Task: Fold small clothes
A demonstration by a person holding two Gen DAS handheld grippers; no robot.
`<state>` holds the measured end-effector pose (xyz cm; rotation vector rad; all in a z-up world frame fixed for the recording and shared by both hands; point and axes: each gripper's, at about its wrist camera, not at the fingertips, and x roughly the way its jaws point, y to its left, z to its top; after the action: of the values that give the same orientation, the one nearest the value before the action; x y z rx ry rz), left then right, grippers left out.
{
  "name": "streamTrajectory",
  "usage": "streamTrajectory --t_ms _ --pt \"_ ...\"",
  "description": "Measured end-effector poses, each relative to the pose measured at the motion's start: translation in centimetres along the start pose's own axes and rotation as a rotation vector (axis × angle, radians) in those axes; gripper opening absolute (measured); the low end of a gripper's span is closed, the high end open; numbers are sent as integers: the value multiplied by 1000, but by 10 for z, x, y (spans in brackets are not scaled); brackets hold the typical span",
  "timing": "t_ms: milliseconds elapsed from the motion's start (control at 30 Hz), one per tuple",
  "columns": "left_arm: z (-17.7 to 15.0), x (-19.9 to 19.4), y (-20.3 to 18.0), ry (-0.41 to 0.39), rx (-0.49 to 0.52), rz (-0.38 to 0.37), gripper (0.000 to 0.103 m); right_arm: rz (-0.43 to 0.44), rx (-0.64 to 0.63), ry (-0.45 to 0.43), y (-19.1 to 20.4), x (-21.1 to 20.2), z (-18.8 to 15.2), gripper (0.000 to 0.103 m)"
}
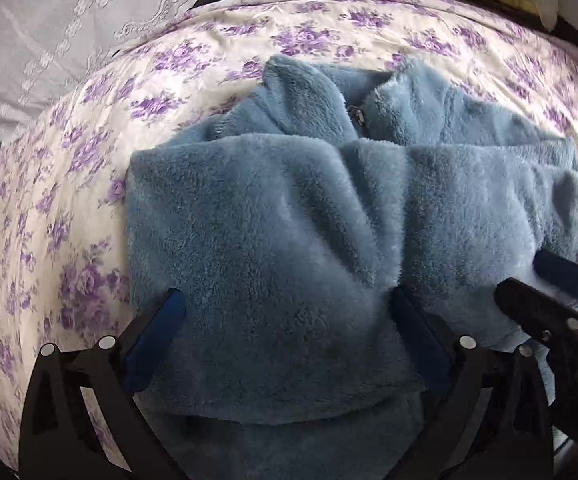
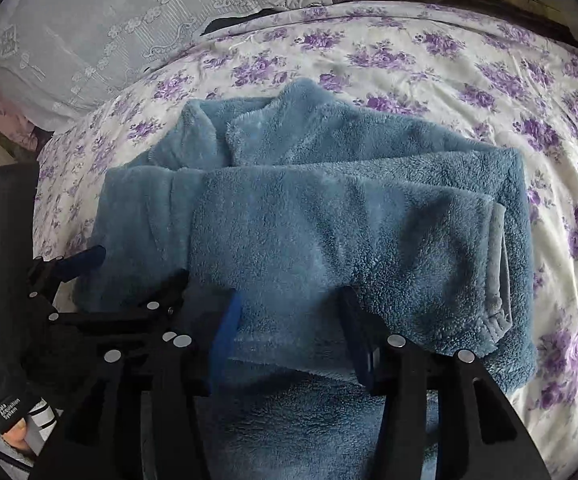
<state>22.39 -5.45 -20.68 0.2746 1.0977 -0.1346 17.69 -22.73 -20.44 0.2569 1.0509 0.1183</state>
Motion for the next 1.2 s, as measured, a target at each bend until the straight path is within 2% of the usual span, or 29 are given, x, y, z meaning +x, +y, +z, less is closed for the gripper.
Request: streamTrajectory --t_ms 100,200,267,333,400,467,533,767,833,900,1000,1100,1133,1200 --pt "2 -15 13 7 -30 -36 99 22 60 -40 -11 -22 -1 51" --pt "-12 -31 33 -7 -76 -23 99 13 100 -54 -25 -41 -13 52" --pt "-29 -25 49 42 -101 -19 99 8 116 -10 -37 -42 -27 58" --pt "-53 2 59 166 -107 -6 99 -15 132 98 -46 -24 -43 59" --pt "-65 -4 65 120 -138 -19 99 -13 129 70 -48 -27 -53 58" --pt "-68 -16 60 138 -107 12 99 -16 133 69 -42 -39 -52 58" --pt "-72 -29 59 113 -98 23 99 8 129 28 -38 -56 -52 58" --pt "-114 -61 78 114 -150 -11 99 15 143 -39 -46 -101 -77 58" --pt "-128 -68 87 112 -168 -7 99 4 151 -76 -50 -116 -88 58" --pt "-143 -80 98 102 -196 -5 99 -25 152 -137 -53 -131 -98 67" --pt "-156 -97 115 68 -245 13 99 -79 172 -287 -58 -162 -106 77" --pt "-158 -120 133 -10 -306 100 99 -92 207 -429 -64 -190 -102 80" --pt "-157 -128 139 -35 -324 128 99 -100 206 -452 -66 -196 -99 82" --pt "-154 -137 148 -60 -345 133 99 -124 194 -479 -66 -204 -93 84"
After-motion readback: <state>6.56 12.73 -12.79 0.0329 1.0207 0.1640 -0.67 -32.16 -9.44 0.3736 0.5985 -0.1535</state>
